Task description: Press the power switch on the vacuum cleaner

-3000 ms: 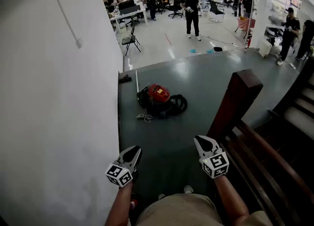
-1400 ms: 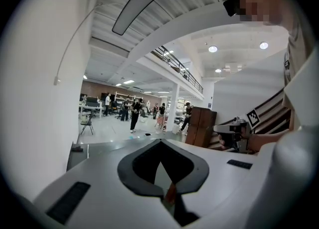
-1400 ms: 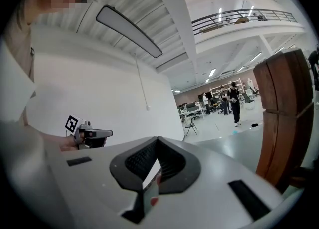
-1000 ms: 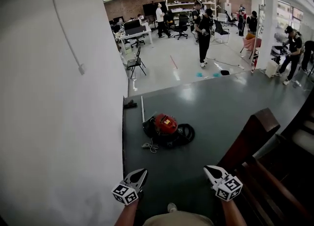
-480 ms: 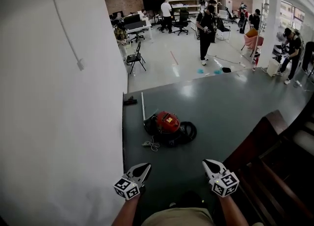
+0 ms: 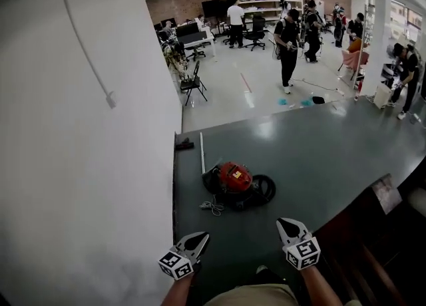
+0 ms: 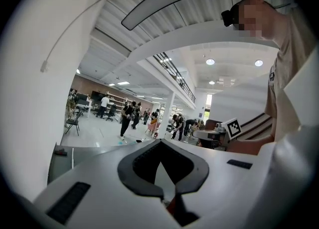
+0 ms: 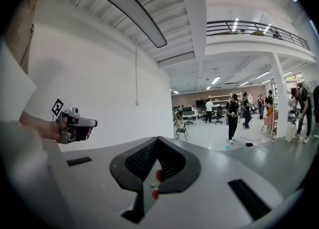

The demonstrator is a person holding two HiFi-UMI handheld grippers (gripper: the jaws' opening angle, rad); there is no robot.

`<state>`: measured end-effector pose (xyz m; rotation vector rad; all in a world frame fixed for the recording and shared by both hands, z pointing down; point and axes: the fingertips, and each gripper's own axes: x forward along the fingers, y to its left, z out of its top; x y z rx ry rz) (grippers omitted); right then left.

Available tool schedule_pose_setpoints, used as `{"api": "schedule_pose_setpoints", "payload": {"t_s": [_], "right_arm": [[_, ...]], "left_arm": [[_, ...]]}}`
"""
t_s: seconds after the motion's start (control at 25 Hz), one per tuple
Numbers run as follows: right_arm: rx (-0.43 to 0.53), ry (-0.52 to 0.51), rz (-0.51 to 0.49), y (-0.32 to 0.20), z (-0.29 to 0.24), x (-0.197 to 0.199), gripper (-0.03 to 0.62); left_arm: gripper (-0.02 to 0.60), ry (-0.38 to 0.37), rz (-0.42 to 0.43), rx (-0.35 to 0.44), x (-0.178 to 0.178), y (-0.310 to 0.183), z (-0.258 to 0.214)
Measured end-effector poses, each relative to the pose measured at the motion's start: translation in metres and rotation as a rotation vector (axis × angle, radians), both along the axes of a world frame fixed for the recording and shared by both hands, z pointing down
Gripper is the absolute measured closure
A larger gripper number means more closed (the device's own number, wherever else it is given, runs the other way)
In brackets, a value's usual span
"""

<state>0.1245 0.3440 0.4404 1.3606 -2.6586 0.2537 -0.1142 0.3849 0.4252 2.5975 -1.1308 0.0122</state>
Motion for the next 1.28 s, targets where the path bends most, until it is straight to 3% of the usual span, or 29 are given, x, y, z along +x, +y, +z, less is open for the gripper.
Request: {"api": "schedule_pose_setpoints", "payload": {"t_s": [0.2, 0.64, 0.96, 1.28], "right_arm": [[0.019, -0.014, -0.045, -0.049, -0.011, 0.002, 0.586], [0.033, 0.018, -0.145, -0.116, 0.007, 0.006, 0.586], [0.035, 0.025, -0.140, -0.153, 0.012, 0.017, 0.586], [-0.001, 0.002, -0.095, -0.204, 0.025, 0.022, 0.586]], "left_arm": [[0.578, 0.011, 0.041, 0.051, 0.024, -0.037, -0.023], [0.578, 0.056, -0.043, -0.012, 0.072, -0.104, -0.002], [0.578, 0.052, -0.007, -0.029, 0.089, -0.141, 0.009], [0.578, 0.081, -0.003, -0.065, 0.081, -0.200, 0.027]]}}
